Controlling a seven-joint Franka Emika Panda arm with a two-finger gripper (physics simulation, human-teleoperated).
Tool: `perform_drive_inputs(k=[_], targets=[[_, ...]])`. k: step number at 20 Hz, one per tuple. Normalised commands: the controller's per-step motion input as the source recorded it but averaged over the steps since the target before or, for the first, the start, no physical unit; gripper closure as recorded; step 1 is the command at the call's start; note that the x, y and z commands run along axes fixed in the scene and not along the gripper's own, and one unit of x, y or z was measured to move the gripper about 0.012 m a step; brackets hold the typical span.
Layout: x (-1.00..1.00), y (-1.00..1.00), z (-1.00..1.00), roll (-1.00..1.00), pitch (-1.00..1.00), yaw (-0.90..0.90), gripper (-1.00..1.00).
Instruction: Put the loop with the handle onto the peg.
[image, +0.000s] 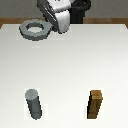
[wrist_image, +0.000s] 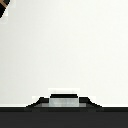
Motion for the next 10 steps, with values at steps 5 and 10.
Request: perform_drive_inputs(k=[5, 10], targets=[[0.80, 0.00, 0.00, 0.00, 0.00, 0.00, 1.00], [1.00, 0.00, 0.00, 0.00, 0.00, 0.00, 1.00]])
